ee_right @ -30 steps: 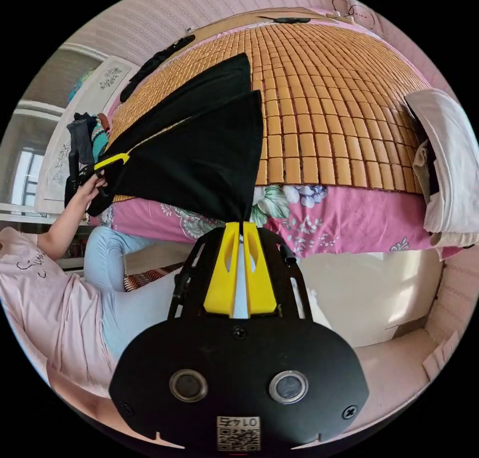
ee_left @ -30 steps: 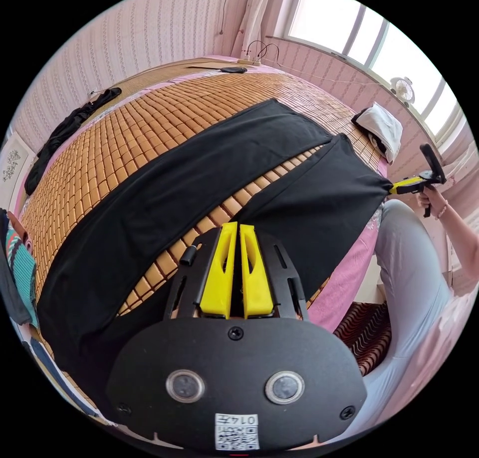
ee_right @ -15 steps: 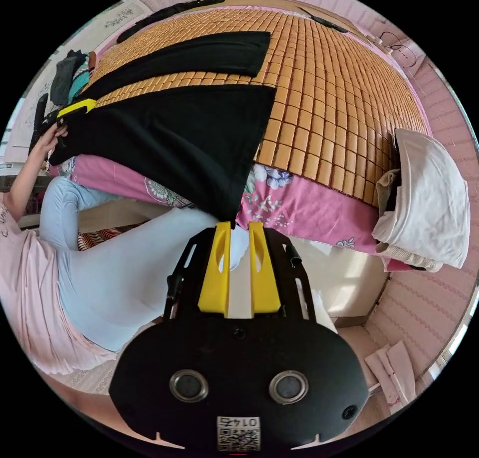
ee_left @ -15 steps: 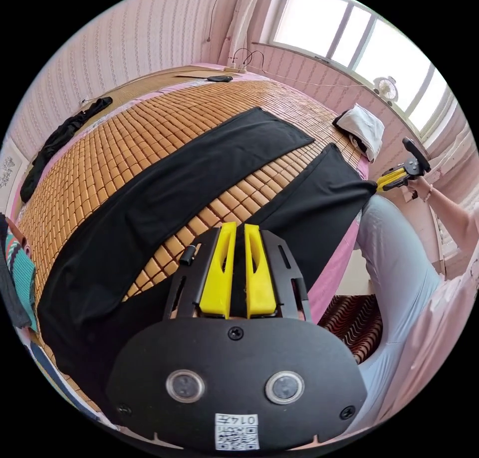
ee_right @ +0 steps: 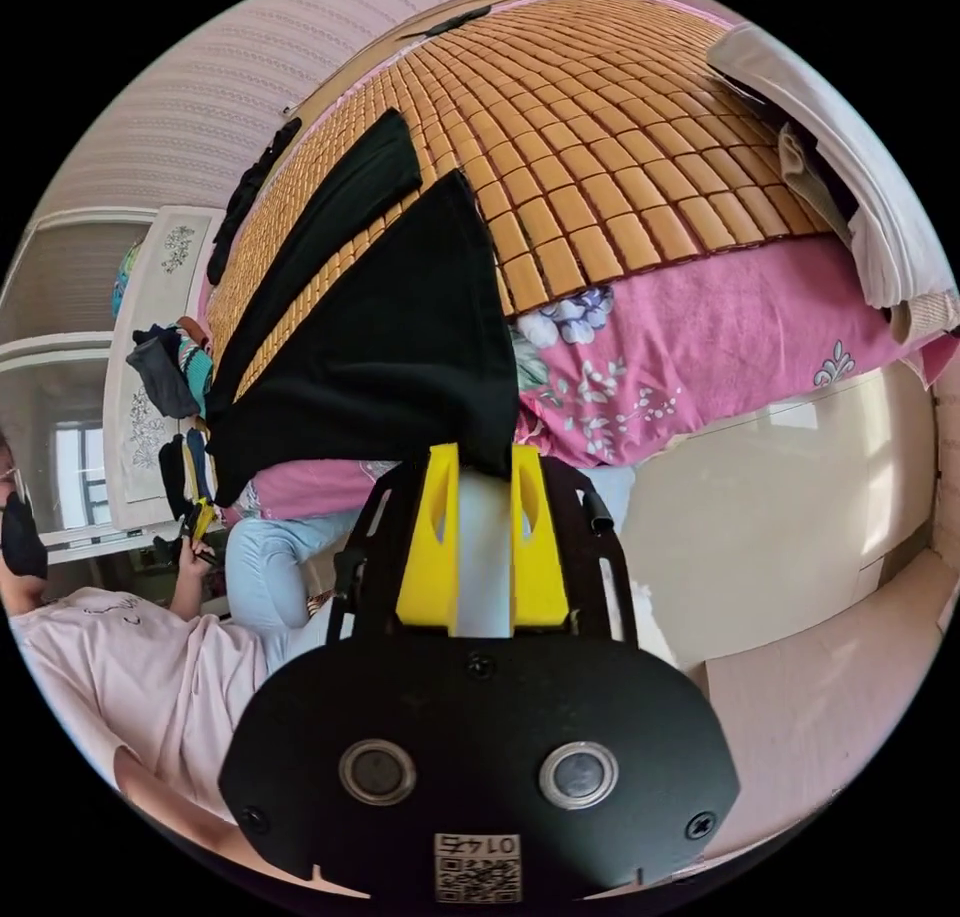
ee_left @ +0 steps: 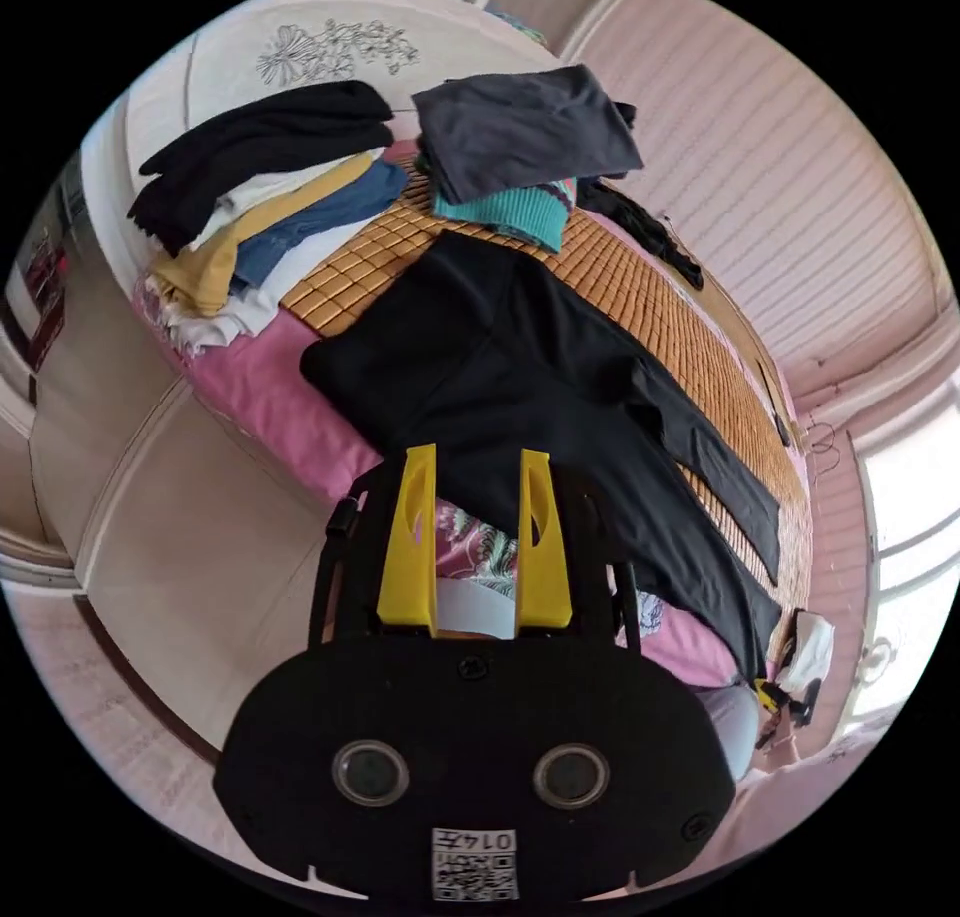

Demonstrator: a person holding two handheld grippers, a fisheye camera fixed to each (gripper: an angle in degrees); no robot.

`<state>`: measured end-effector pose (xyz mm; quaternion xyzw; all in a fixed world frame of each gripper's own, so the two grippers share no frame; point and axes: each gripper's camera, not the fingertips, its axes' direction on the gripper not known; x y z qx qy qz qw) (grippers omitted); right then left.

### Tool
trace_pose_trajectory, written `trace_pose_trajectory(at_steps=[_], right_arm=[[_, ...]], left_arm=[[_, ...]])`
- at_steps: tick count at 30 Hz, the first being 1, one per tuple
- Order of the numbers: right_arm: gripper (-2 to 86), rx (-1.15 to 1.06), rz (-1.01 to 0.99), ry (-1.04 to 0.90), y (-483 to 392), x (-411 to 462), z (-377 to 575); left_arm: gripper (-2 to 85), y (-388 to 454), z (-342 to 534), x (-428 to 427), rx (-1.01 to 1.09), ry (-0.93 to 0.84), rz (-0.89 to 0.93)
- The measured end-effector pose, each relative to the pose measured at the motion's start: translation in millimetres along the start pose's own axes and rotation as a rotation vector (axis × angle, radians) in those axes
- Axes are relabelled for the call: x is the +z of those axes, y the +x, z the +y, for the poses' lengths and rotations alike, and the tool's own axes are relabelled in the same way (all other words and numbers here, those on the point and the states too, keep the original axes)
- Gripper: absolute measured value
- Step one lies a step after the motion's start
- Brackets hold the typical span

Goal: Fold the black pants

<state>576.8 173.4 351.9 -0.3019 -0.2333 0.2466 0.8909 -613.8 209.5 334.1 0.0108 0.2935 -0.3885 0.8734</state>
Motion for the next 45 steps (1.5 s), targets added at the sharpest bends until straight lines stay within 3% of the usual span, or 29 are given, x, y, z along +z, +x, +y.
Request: trace_pose_trajectory(at_steps=[4, 9, 12, 17, 24, 30, 32, 35, 38, 45], right_arm=[[3.6, 0.009, -0.004, 0.046, -5.4, -13.3, 6.7], [2.6, -0.006, -0.018, 0.111, -17.3, -32.1, 17.6], [2.3, -0.022, -0.022, 0.151, -25.0, -43.6, 21.3], [2.0, -0.129, 0.027, 0.215, -53.2, -73.6, 15.8], [1.7, -0.303, 0.108, 0.228, -109.0, -93.6, -48.7], [2.1, -0.33, 0.171, 0.195, -151.4, -81.8, -154.5], [2.8, -0.221, 0.151, 0.191, -149.2, -64.3, -207.7], [5.2, -0.076, 0.089, 0.291, -142.6, -50.3, -246.9], [10.8, -0.049, 0.088, 0.226, -137.4, -26.5, -252.8], [13.7, -0.107, 0.237, 0.188, -123.2, -3.0, -210.7]], left_arm=[[15.4, -42.6, -2.7, 9.7, -0.178, -0.018, 0.11], [8.7, -63.0, -23.2, 6.2, -0.229, -0.043, 0.24], [0.2, -68.4, -35.0, 8.7, -0.202, -0.135, 0.23], [-0.9, -71.4, -42.4, -48.0, -0.177, 0.004, 0.284], [-1.0, -23.8, -95.0, -111.5, 0.036, 0.115, 0.324], [-0.7, 50.3, -168.2, -75.2, 0.203, 0.112, 0.3], [-0.3, 75.2, -189.4, -44.5, 0.251, 0.11, 0.256], [2.5, 94.0, -207.1, 4.5, 0.141, 0.11, 0.204], [6.4, 99.9, -199.4, 23.4, 0.139, 0.114, 0.156], [9.8, 64.8, -142.1, 20.2, 0.143, 0.093, -0.012]])
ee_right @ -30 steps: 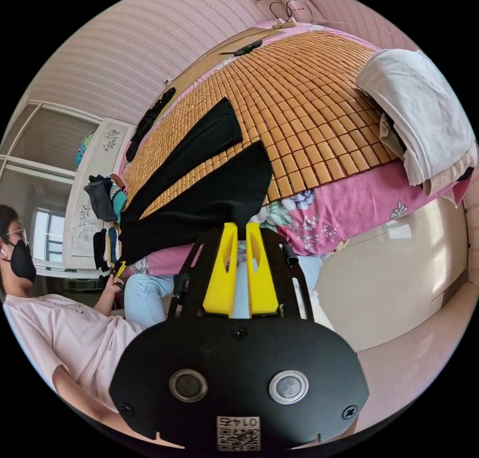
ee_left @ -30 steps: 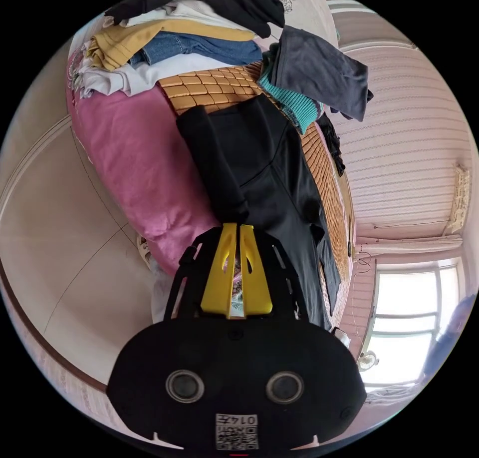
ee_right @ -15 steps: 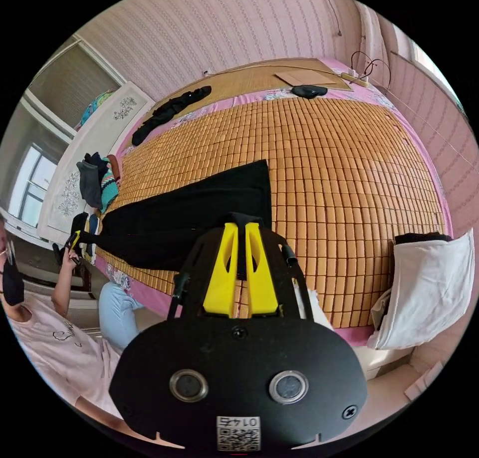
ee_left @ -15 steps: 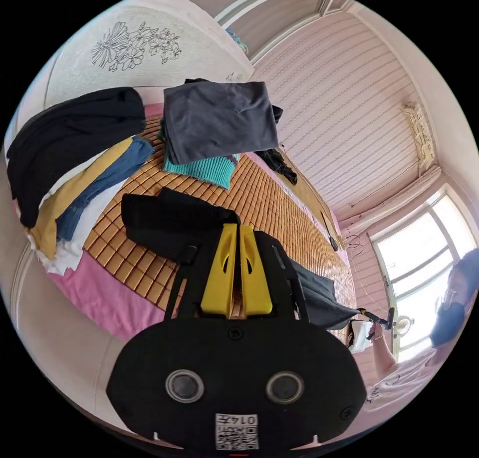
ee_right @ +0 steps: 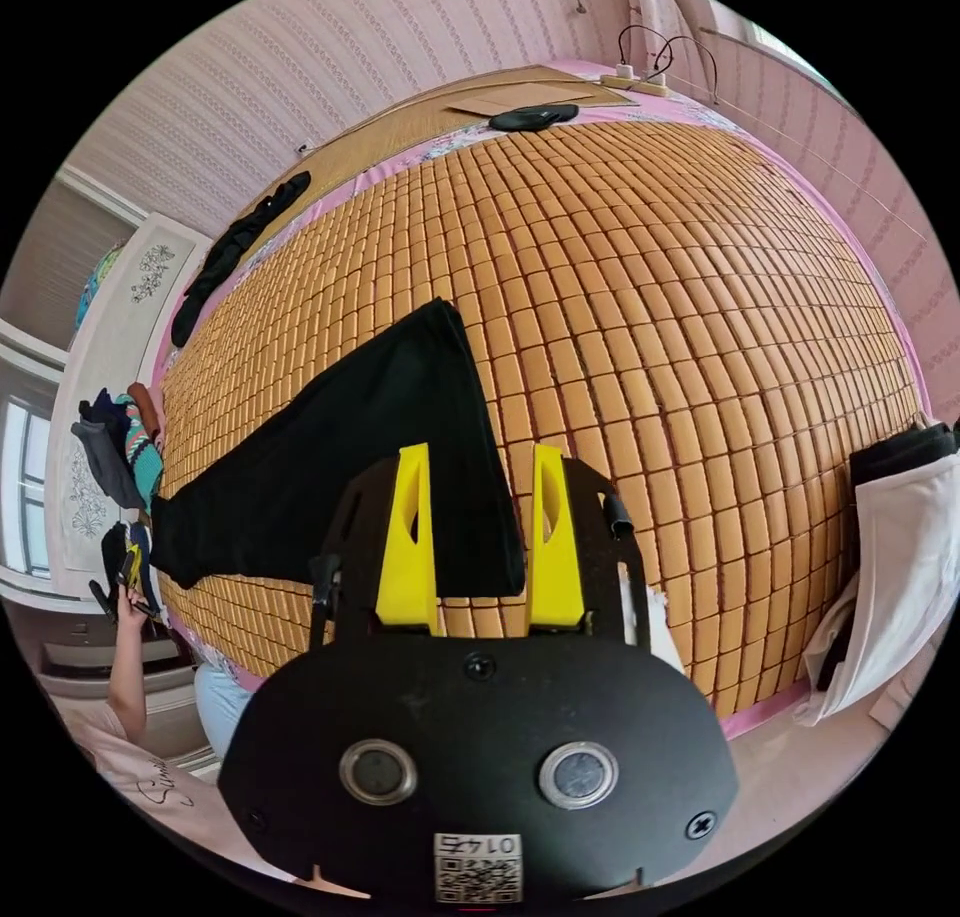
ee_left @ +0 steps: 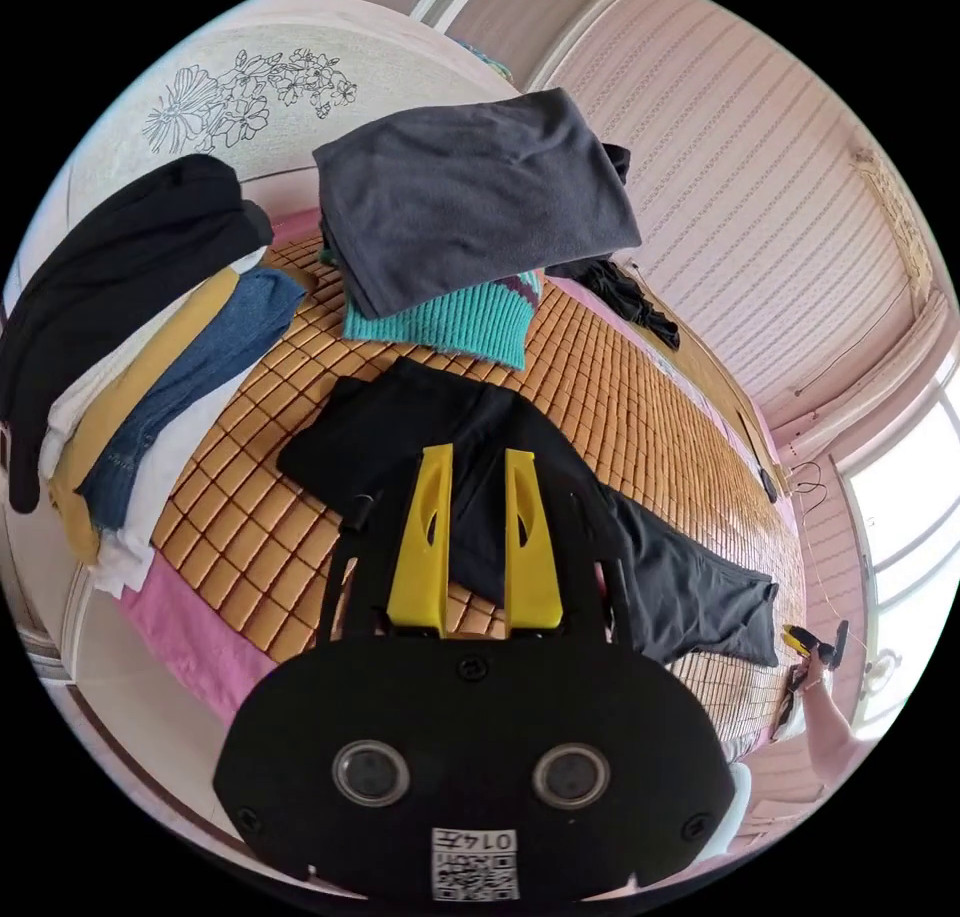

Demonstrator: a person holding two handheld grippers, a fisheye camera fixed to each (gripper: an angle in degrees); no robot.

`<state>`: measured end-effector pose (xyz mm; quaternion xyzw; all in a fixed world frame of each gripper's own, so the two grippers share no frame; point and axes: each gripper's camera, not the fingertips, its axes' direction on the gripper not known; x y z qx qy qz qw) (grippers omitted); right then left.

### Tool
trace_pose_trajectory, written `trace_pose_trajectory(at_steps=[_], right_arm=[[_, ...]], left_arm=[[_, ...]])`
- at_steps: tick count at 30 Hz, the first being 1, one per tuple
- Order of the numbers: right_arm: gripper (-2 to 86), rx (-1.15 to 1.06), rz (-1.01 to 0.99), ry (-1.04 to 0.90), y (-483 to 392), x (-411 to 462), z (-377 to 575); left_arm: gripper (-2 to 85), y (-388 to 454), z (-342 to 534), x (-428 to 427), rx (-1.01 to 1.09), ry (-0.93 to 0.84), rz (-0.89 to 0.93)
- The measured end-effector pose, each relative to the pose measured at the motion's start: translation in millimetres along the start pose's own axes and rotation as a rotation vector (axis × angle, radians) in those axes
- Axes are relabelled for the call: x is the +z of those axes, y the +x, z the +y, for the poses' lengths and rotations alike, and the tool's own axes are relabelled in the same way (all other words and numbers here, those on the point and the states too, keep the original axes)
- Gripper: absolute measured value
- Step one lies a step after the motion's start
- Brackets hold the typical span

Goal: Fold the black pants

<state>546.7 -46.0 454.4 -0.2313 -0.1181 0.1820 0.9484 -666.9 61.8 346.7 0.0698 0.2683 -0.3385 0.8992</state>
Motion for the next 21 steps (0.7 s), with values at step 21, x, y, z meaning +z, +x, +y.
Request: trace_pose_trajectory(at_steps=[21], right_arm=[[1.7, -0.163, 0.024, -0.193, 1.9, -7.5, 74.1]], left_arm=[[-0.5, -5.0, 78.6, 52.7, -0.013, -0.146, 0.022]])
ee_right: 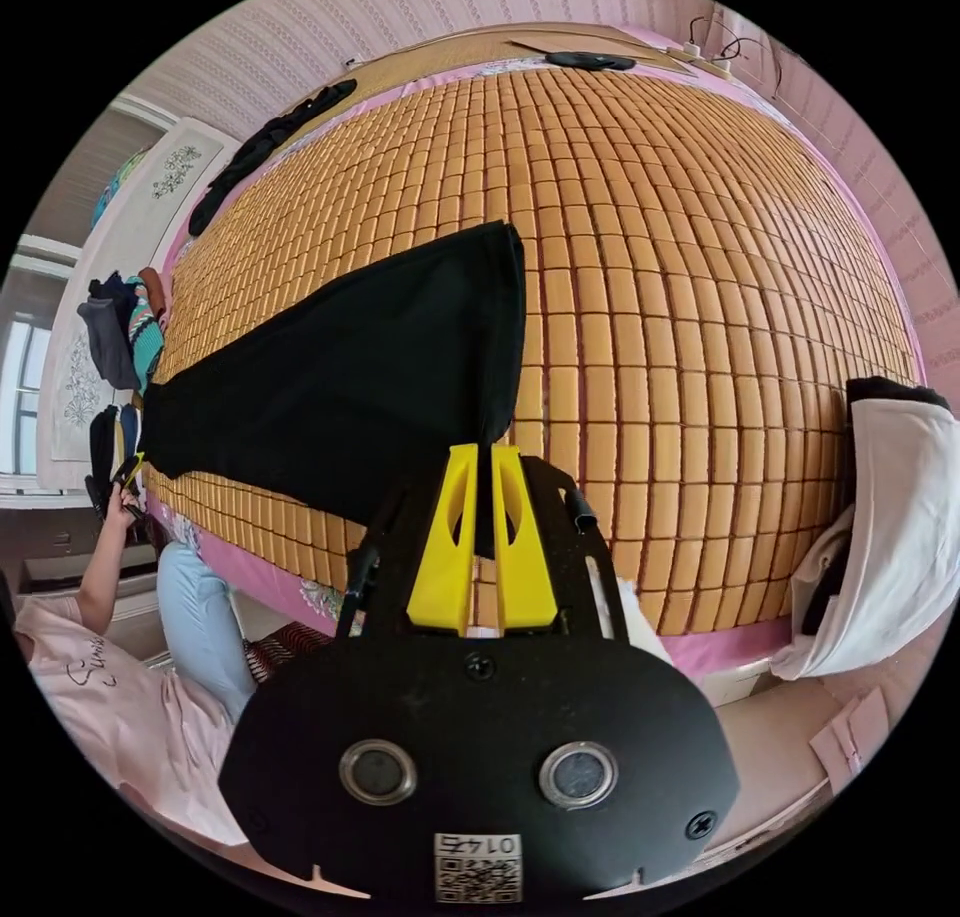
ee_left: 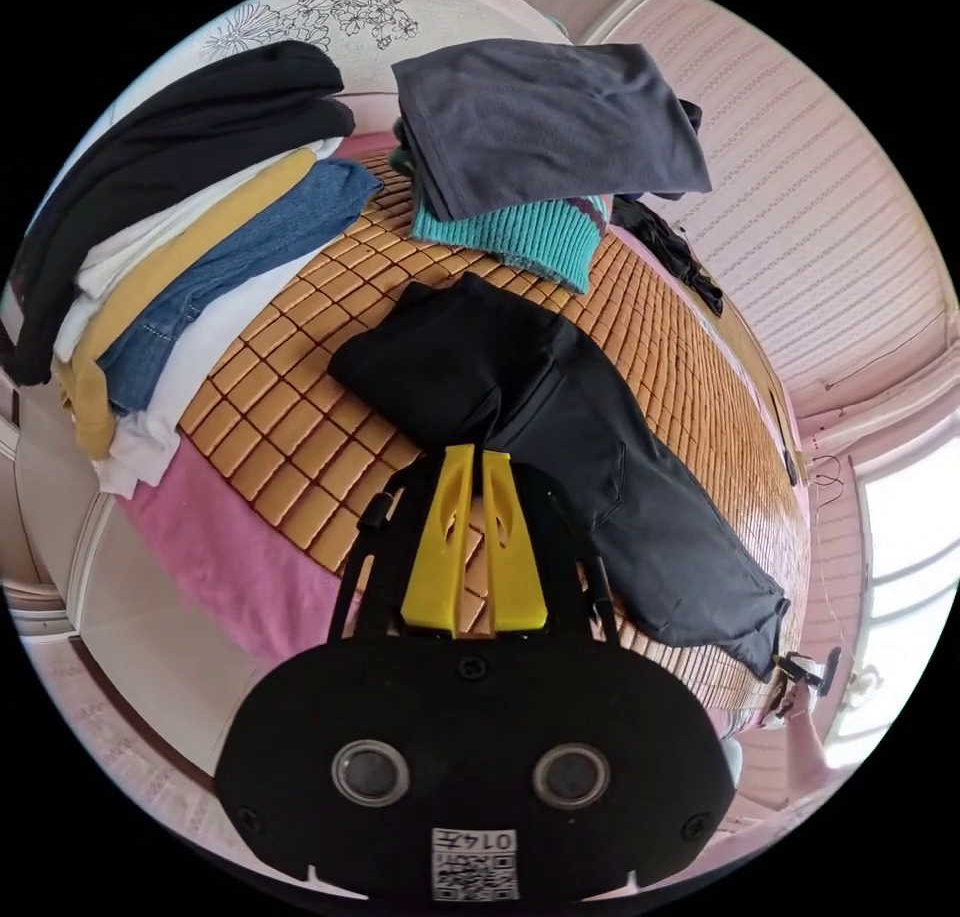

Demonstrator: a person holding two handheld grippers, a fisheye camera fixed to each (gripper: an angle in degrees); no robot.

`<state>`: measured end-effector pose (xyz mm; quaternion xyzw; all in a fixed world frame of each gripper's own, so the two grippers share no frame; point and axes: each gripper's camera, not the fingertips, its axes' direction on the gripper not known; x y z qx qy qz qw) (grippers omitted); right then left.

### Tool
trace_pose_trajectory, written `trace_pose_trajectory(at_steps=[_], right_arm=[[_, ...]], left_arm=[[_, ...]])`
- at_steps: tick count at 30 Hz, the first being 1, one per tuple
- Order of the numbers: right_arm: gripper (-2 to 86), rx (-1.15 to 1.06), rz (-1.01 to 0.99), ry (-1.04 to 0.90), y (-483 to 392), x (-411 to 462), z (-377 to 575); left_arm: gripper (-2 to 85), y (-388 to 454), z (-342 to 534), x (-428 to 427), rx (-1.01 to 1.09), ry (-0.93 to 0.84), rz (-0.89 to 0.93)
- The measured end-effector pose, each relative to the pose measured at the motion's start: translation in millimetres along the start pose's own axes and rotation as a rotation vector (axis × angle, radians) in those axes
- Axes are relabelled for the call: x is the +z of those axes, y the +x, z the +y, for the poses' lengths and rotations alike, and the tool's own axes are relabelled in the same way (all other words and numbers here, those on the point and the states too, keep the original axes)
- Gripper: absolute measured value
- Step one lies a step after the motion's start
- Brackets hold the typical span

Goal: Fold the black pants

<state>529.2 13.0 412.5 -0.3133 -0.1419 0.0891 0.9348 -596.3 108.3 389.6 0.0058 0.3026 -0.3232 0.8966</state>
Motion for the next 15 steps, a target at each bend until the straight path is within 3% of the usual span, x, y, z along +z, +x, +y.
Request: trace_pose_trajectory(at_steps=[5, 9, 15], right_arm=[[2.1, 0.042, 0.016, -0.115, 13.0, 6.7, 81.9], [4.3, 0.112, 0.06, -0.094, 21.2, -3.3, 116.8], [6.7, 0.074, 0.142, 0.199, 7.1, -39.2, 106.6]], left_arm=[[3.6, -5.8, 67.0, -0.2, 0.126, -0.127, -0.136], [5.9, 31.5, 102.5, -43.7, 0.38, 0.03, -0.37], [5.9, 178.2, 134.3, -32.3, 0.993, 0.027, -0.235]])
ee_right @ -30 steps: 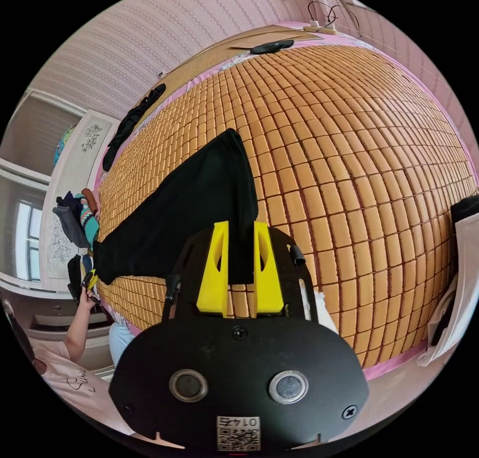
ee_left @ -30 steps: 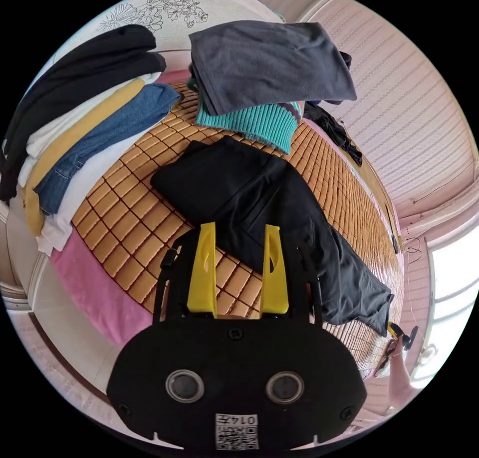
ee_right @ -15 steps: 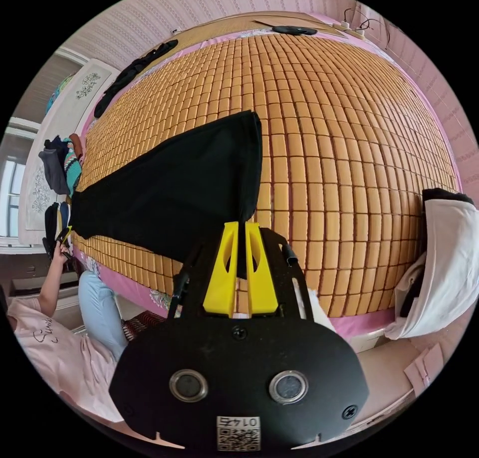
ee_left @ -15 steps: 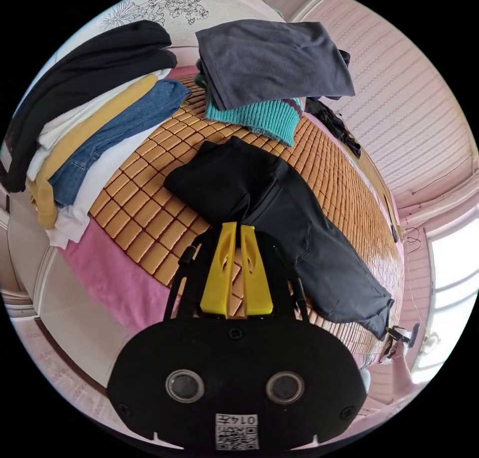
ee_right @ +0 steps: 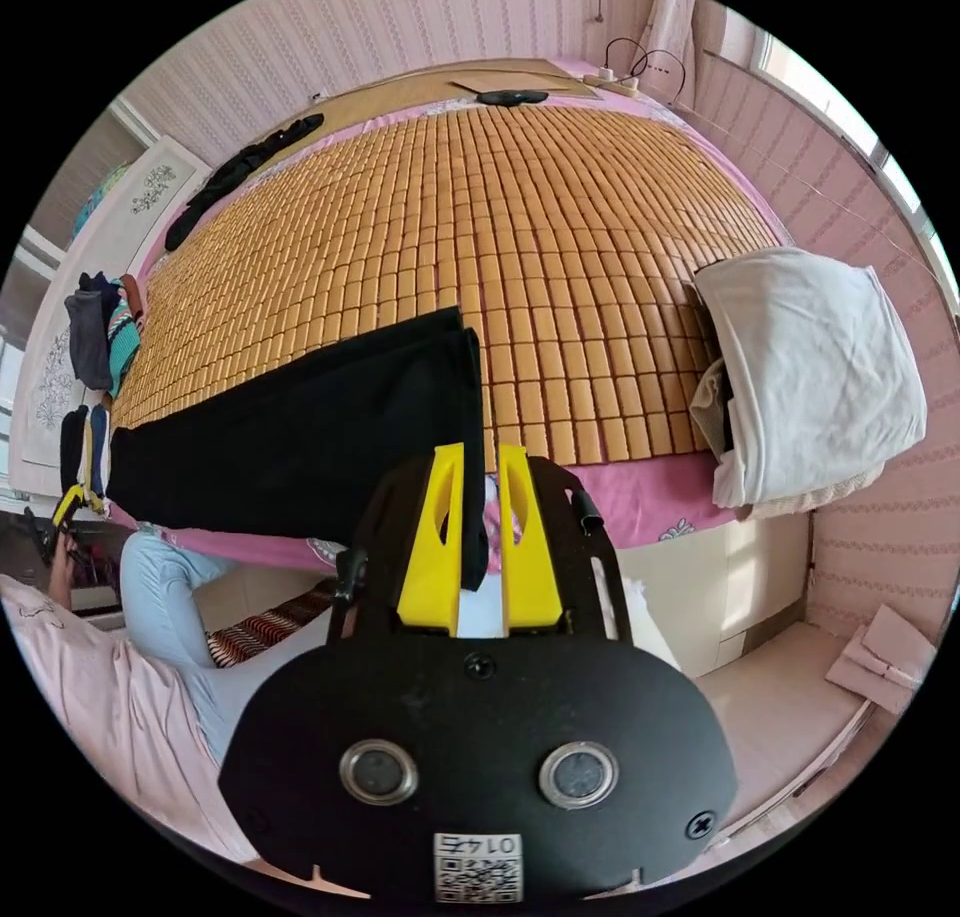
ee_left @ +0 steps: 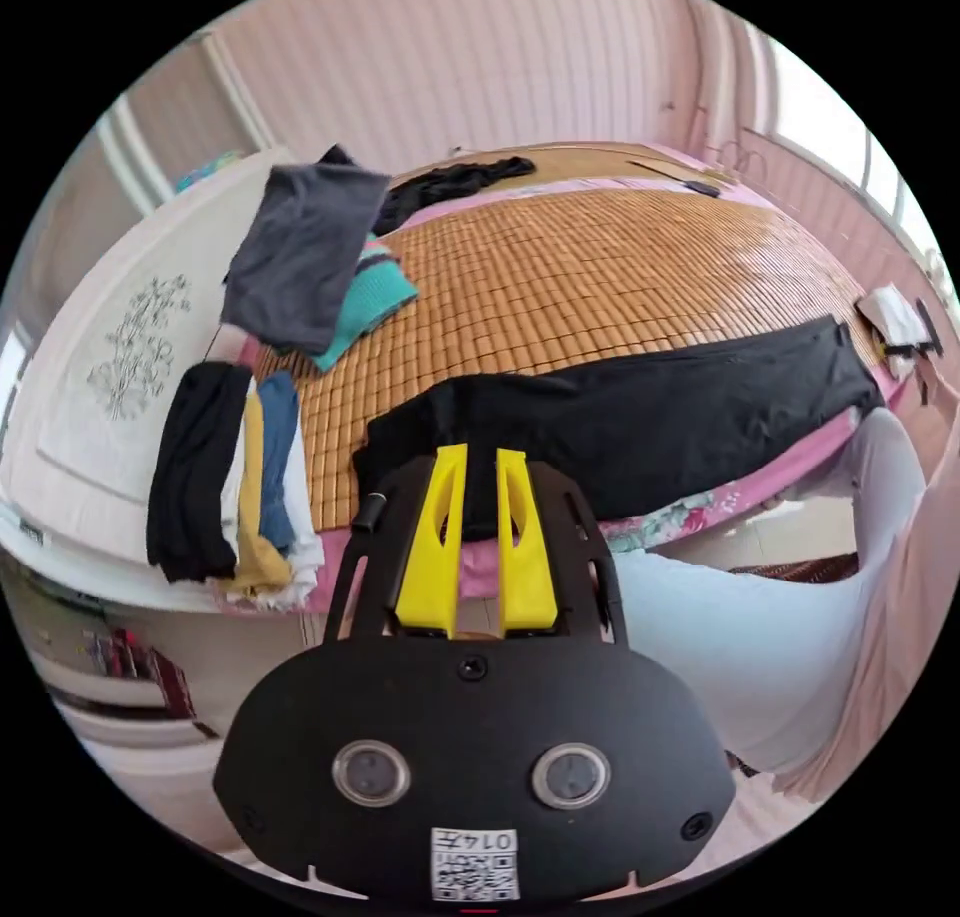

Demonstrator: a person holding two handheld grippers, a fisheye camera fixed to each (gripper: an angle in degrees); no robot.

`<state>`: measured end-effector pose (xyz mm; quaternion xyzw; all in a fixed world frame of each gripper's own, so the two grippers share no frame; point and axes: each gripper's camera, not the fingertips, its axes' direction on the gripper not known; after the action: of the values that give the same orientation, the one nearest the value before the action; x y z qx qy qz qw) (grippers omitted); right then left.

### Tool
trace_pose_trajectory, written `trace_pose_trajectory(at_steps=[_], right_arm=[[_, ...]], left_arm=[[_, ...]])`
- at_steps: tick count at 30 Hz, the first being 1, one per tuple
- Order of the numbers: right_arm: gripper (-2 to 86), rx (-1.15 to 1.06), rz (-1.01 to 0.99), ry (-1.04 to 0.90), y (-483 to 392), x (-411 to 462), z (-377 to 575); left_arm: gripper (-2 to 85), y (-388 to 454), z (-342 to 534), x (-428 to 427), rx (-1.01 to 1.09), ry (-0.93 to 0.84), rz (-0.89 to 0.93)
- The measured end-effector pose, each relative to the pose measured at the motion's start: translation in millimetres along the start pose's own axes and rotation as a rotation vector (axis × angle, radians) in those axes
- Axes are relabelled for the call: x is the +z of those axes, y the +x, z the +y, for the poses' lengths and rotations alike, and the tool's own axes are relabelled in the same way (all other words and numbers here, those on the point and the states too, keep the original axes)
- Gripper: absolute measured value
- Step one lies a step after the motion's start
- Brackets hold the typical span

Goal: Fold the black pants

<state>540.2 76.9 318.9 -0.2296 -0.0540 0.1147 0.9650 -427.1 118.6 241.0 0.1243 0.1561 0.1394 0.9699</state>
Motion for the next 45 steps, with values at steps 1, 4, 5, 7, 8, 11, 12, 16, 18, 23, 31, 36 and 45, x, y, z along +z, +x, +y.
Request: trace_pose_trajectory(at_steps=[1, 4, 5, 7, 8, 11, 12, 16, 18, 23, 31, 36, 45], right_arm=[[7.6, 0.006, -0.012, 0.032, -2.4, 3.0, -10.7], [10.3, 0.052, -0.045, 0.05, 1.6, 23.5, -30.7], [10.1, 0.073, -0.036, 0.035, 5.9, 35.6, -33.7], [8.0, 0.078, -0.039, 0.001, 12.4, 51.4, -33.5], [5.4, 0.086, -0.06, -0.001, 17.3, 55.2, -30.1], [0.1, 0.105, -0.13, 0.088, 28.8, 41.9, -12.7], [-0.2, 0.104, -0.141, 0.104, 31.0, 38.4, -8.6], [-0.6, 0.112, -0.204, 0.185, 50.0, 20.5, 16.6], [-0.2, 0.125, -0.24, 0.206, 59.5, 20.1, 22.8], [6.7, 0.192, -0.271, 0.151, 76.9, 55.7, 17.6], [0.9, 0.175, -0.375, 0.218, 91.0, 47.9, 39.9], [0.4, 0.1, -0.381, 0.286, 89.6, 10.8, 44.5], [0.4, -0.005, -0.406, 0.181, 71.9, 30.1, -7.1]], left_arm=[[6.1, 29.5, -23.8, 10.5, 0.074, 0.041, 0.055], [8.2, 107.2, -79.3, 50.5, 0.197, 0.137, 0.341], [8.6, 124.0, -88.8, 60.6, 0.227, 0.14, 0.382], [9.8, 190.8, -120.0, 95.4, 0.386, 0.138, 0.444], [10.1, 205.0, -126.4, 102.5, 0.416, 0.142, 0.447], [10.6, 258.4, -156.1, 131.9, 0.522, 0.149, 0.438], [10.6, 273.7, -164.8, 143.9, 0.553, 0.135, 0.431], [8.2, 312.5, -172.9, 187.3, 0.662, 0.012, 0.413], [6.5, 315.3, -171.4, 192.4, 0.674, 0.035, 0.442], [1.9, 323.7, -172.1, 207.0, 0.65, 0.01, 0.496], [-0.9, 326.1, -169.2, 199.6, 0.599, 0.059, 0.496], [-1.0, 314.2, -162.8, 170.9, 0.556, 0.128, 0.503], [-1.0, 322.9, -170.6, 191.0, 0.529, 0.057, 0.479]])
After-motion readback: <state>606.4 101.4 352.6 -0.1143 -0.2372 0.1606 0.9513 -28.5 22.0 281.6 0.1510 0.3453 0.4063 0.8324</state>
